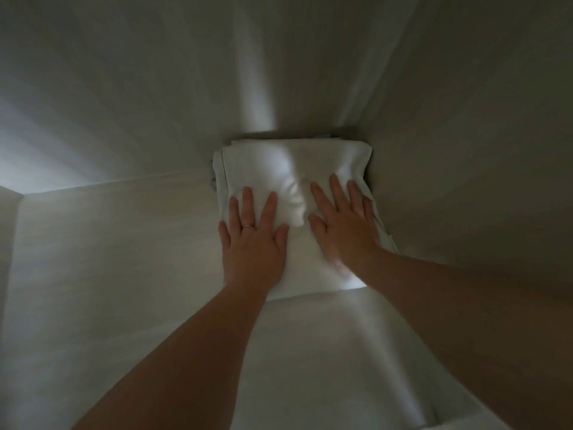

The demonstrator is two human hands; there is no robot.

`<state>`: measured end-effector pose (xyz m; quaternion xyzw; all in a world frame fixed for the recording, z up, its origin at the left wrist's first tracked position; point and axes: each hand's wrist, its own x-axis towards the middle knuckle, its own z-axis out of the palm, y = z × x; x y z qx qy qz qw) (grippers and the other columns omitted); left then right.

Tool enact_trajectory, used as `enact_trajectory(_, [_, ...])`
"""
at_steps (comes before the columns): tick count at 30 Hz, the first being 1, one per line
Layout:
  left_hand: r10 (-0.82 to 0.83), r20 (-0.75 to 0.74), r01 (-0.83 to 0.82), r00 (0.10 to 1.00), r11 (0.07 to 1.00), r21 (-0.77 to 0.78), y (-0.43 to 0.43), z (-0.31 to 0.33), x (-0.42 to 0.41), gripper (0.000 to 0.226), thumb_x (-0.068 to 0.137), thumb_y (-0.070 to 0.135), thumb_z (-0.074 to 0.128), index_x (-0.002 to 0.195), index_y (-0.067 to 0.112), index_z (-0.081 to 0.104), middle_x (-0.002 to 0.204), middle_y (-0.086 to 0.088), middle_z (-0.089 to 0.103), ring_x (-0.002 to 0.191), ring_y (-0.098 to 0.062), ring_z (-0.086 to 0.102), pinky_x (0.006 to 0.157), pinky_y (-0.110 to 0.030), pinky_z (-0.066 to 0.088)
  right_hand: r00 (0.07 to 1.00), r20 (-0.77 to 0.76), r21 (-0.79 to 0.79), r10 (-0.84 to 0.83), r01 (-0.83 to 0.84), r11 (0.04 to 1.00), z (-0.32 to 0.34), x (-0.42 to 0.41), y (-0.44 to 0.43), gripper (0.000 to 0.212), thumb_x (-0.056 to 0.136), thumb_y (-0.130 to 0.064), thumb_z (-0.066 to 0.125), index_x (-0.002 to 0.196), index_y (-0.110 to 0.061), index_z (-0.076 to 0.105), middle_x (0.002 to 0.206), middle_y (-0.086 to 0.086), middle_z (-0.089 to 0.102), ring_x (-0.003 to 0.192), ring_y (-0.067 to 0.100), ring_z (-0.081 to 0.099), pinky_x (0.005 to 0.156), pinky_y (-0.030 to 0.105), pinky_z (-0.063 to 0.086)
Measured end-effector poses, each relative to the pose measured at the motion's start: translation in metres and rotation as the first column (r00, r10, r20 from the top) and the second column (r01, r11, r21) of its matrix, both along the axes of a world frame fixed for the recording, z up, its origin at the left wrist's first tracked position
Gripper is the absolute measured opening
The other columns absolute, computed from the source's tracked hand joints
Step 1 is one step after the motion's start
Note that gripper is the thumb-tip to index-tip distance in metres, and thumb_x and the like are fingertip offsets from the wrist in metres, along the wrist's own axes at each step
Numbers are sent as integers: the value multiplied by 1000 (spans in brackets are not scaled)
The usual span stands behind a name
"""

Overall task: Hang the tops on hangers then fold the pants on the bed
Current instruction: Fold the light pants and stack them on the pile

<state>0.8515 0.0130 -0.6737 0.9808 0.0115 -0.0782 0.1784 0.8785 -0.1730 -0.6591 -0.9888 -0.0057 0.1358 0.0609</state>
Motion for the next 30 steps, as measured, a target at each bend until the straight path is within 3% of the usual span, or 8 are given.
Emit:
enact_trajectory(3, [-43, -159, 41, 986, 999, -18, 2, 19, 8, 68, 102, 56, 33, 159, 45, -2, 168, 3, -21, 155, -26, -17, 124, -53, 3, 975, -218, -18, 48, -53, 998, 22, 14, -7, 73, 101, -61, 31, 156, -45, -14, 167, -6, -21, 154, 29, -14, 123, 51, 1])
enact_trajectory(6, [-68, -285, 51, 956, 996, -69, 7, 41, -4, 75, 100, 52, 47, 161, 38, 6, 170, 1, -15, 156, -29, -10, 125, -53, 12, 926, -374, -35, 43, -61, 998, 51, 6, -3, 80, 99, -59, 44, 158, -43, -9, 168, -8, -18, 155, 29, -9, 123, 55, 9])
enact_trajectory(11, [-100, -446, 5, 890, 978, -208, 21, 70, -68, 71, 101, 52, 50, 161, 26, 22, 171, -6, 5, 157, -24, 8, 125, -43, 16, 872, -488, 18, 33, -28, 999, 100, -53, 12, 69, 102, -56, 38, 160, -40, 5, 170, -8, -4, 156, 24, -2, 122, 57, 9])
enact_trajectory(14, [-61, -455, -70, 888, 961, -267, 29, 100, -114, 67, 102, 53, 47, 160, 25, 27, 169, -6, 17, 156, -19, 14, 125, -38, 17, 901, -432, 33, 37, -26, 999, 137, -99, 24, 68, 103, -54, 38, 160, -38, 5, 170, -6, -1, 156, 25, 0, 123, 56, 8])
enact_trajectory(18, [76, -276, -163, 958, 937, -309, 35, 143, -181, 67, 99, 58, 48, 158, 31, 31, 168, -7, 20, 155, -27, 17, 124, -42, 20, 957, -274, 52, 94, -83, 995, 181, -169, 40, 68, 102, -54, 37, 160, -36, 7, 170, -3, 4, 156, 29, 2, 121, 58, 9])
enact_trajectory(22, [198, -154, -238, 968, 916, -324, 33, 179, -241, 67, 97, 62, 46, 157, 37, 31, 169, -2, 16, 156, -28, 10, 124, -49, 17, 967, -180, 70, 181, -171, 983, 214, -233, 41, 69, 101, -53, 41, 160, -35, 10, 170, -3, 5, 155, 29, 1, 122, 57, 13])
enact_trajectory(26, [207, -155, -241, 966, 938, -251, 40, 197, -281, 69, 97, 65, 42, 158, 40, 23, 171, 1, 8, 156, -25, 1, 123, -53, 6, 964, -139, 57, 228, -222, 973, 232, -270, 32, 69, 100, -54, 43, 160, -38, 10, 169, -7, 3, 155, 25, 1, 122, 54, 10])
enact_trajectory(30, [227, -163, -261, 960, 937, -232, 51, 213, -314, 69, 98, 63, 44, 159, 39, 22, 171, 2, 7, 156, -25, 1, 123, -53, 6, 963, -102, 191, 251, -229, 955, 243, -295, 28, 68, 101, -50, 46, 160, -36, 14, 169, -6, 11, 155, 23, 10, 122, 51, 15])
